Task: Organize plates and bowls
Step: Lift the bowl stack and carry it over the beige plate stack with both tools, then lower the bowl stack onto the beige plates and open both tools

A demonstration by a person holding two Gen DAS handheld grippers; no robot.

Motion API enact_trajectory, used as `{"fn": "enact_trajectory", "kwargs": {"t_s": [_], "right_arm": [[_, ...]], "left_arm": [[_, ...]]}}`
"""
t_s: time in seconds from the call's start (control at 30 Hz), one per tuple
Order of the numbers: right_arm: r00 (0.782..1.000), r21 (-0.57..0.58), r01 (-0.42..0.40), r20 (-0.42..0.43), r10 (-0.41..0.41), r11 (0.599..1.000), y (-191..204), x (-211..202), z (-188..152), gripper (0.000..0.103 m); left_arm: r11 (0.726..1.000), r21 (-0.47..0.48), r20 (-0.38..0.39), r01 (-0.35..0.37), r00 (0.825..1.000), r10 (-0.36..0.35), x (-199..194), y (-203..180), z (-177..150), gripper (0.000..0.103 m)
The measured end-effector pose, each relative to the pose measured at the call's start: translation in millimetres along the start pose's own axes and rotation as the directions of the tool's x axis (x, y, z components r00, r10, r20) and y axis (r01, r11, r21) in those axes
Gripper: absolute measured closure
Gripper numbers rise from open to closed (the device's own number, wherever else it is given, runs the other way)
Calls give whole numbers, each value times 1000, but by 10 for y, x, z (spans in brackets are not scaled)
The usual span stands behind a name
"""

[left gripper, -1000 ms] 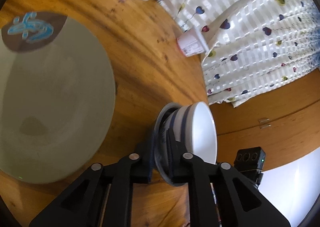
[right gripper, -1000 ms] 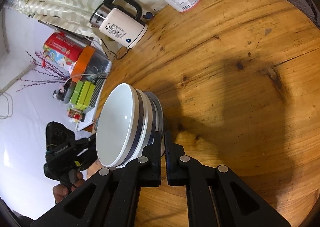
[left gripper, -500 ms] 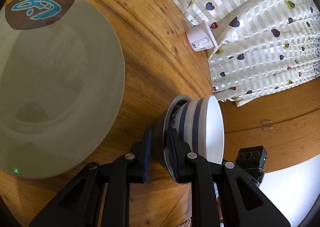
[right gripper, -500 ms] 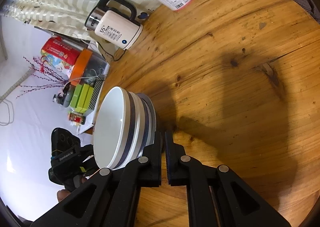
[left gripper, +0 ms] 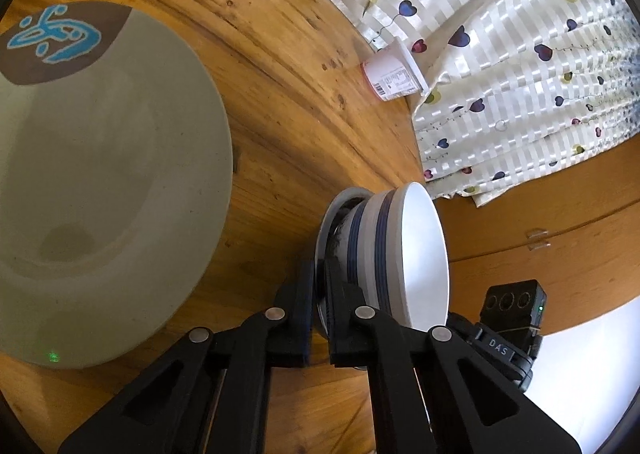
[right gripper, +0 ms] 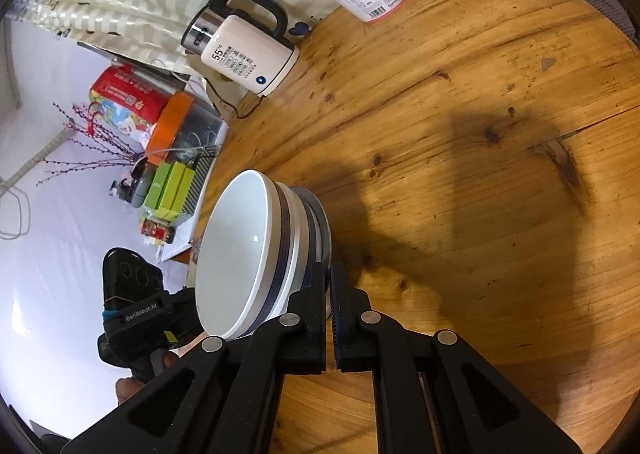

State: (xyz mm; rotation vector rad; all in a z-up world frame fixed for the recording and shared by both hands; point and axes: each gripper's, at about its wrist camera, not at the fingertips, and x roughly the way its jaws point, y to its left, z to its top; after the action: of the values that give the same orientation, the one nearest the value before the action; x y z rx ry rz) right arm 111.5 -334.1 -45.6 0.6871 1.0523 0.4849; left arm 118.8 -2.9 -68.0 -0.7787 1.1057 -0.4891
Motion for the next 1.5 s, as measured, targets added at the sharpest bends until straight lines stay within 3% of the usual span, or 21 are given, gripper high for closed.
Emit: {"fn": "enact_trajectory", "kwargs": {"t_s": [0.5, 0.83, 1.27, 1.5], "right_arm": [[1000, -32, -11, 10, 11, 999, 144, -37, 22, 98], [999, -86, -29, -20, 27, 996, 532, 98, 135, 98], [987, -165, -98, -143, 75, 981, 1192, 811, 158, 97], [977, -185, -104, -203, 66, 977, 1377, 1181, 131, 98]], "left_arm": [[1000, 29, 22, 11, 1000, -12, -149, -93, 52, 100], [1000, 7, 84, -12, 996, 11, -525, -52, 148, 100], [993, -75, 212, -92, 972, 106, -1218, 400, 292, 100], [984, -143, 234, -110, 962, 142, -1325, 704, 364, 100]]}}
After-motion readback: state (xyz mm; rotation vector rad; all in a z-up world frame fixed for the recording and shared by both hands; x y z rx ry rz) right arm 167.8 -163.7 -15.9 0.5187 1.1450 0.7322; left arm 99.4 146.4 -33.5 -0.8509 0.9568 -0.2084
